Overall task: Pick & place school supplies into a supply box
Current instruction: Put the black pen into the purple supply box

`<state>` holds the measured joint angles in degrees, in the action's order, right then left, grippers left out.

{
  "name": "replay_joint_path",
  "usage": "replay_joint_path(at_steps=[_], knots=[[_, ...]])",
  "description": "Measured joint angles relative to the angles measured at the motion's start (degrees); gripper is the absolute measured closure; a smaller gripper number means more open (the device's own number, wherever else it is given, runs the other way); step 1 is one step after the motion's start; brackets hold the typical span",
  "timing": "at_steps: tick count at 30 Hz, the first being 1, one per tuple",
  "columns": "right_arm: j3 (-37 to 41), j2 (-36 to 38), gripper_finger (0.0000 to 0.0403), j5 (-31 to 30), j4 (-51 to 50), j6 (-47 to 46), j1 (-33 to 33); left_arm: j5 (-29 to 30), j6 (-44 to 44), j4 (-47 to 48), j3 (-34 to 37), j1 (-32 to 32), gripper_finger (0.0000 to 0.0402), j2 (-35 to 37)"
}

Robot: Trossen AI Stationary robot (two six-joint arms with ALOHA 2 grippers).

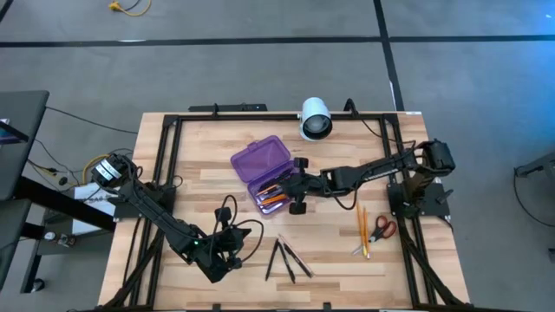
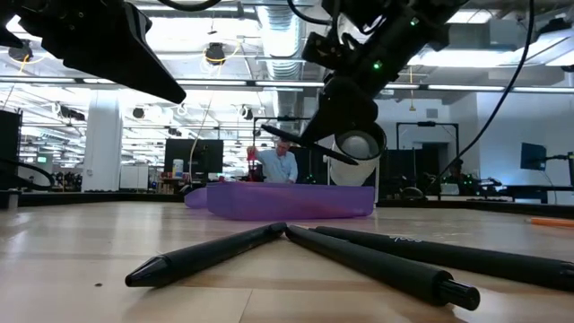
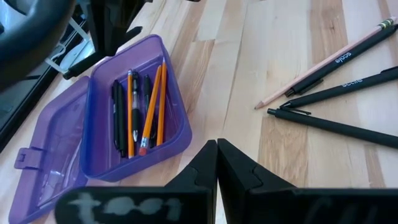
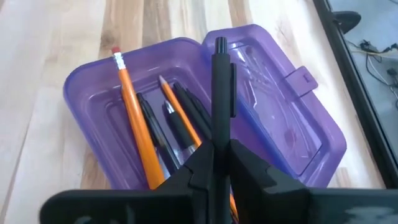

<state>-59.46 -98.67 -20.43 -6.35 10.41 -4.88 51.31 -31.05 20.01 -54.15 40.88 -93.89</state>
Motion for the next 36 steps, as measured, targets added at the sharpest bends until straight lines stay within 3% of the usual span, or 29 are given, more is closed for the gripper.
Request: replay_joint_path(at_steps=[15, 19, 26, 36], knots=[[0.0, 0.0, 0.0286, -0.8, 0.4, 0.4, -0.6, -0.1, 0.0, 0.0, 0.0, 0.0, 0.0401, 0.0], [0.0, 0.0, 0.0278, -1.5, 0.2, 0.6, -3.6, -3.4, 0.4, -1.9, 0.0, 0.0, 0.0401, 0.0], [0.0, 0.0, 0.0284, -11.1, -3.5, 1.2, -12.7, -10.5, 6.7, -9.4, 0.0, 0.0, 0.0401, 0.0], [0.0, 0.1, 0.0285, -23.4, -11.9, -11.2, -24.0, -13.5, 10.4, -20.7, 0.0, -1.3, 0.0381, 0.0]])
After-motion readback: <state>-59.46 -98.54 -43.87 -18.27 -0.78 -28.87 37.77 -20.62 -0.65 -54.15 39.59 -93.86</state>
